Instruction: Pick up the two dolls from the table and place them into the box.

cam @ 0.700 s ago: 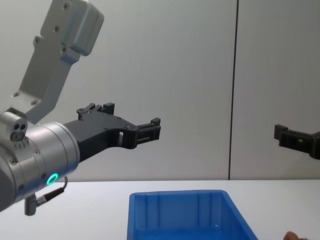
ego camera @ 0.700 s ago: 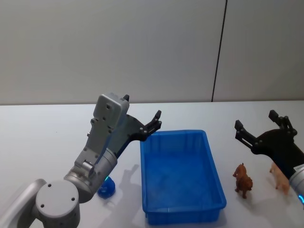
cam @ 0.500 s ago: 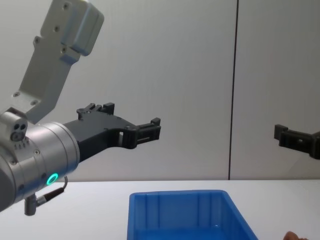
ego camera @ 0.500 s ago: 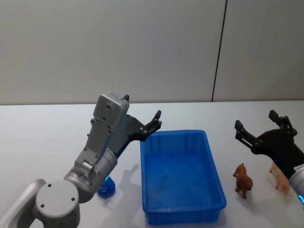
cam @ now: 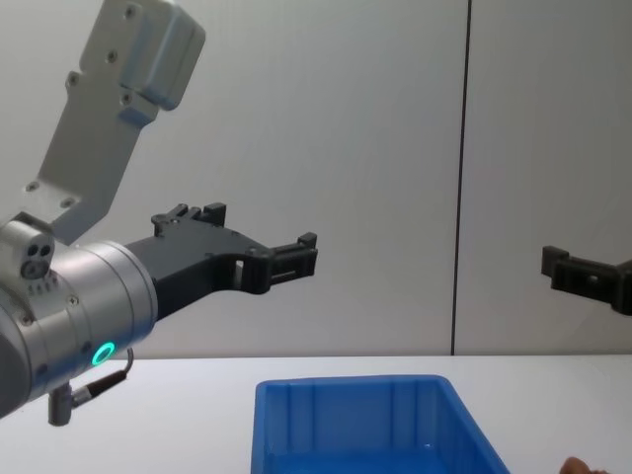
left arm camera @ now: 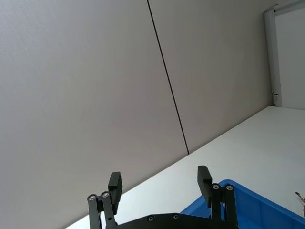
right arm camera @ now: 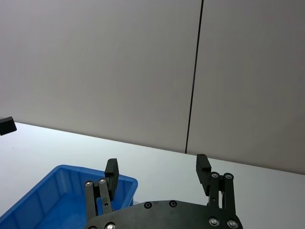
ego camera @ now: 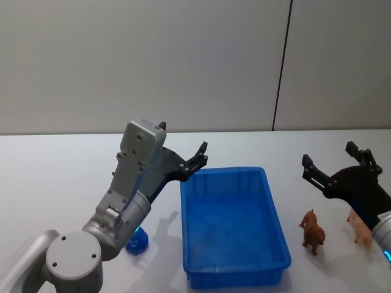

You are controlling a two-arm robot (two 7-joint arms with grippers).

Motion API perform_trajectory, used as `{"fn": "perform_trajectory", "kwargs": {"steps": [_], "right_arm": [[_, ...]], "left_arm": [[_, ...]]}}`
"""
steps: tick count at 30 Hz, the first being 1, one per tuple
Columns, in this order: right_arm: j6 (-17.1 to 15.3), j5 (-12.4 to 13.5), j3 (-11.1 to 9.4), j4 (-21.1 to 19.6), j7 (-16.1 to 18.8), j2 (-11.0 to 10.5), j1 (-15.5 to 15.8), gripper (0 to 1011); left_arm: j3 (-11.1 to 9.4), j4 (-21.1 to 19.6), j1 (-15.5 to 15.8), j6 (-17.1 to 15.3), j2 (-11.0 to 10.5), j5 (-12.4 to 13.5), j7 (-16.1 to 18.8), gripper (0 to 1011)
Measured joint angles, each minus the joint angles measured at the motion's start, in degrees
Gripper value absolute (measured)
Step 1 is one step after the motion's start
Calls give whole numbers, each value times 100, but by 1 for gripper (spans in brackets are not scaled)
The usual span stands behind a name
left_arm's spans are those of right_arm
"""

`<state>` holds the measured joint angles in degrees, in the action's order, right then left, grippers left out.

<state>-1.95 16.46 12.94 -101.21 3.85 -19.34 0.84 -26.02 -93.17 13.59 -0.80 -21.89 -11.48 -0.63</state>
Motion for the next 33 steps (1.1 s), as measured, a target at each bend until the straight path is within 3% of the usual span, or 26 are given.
{"fn": "perform_trajectory", "kwargs": {"steps": [13,26,33], "right_arm": [[-176,46,-145,113,204,-213,35,1001],[-747,-77,-337,419,451,-566,127,1001],[-1059,-159,-366,612,549,-630,110,1001]], "left_arm": [[0,0,0,0,-1,0,0,1001],[0,0,0,0,0,0,0,1001],[0,0,0,0,0,0,0,1001]]}}
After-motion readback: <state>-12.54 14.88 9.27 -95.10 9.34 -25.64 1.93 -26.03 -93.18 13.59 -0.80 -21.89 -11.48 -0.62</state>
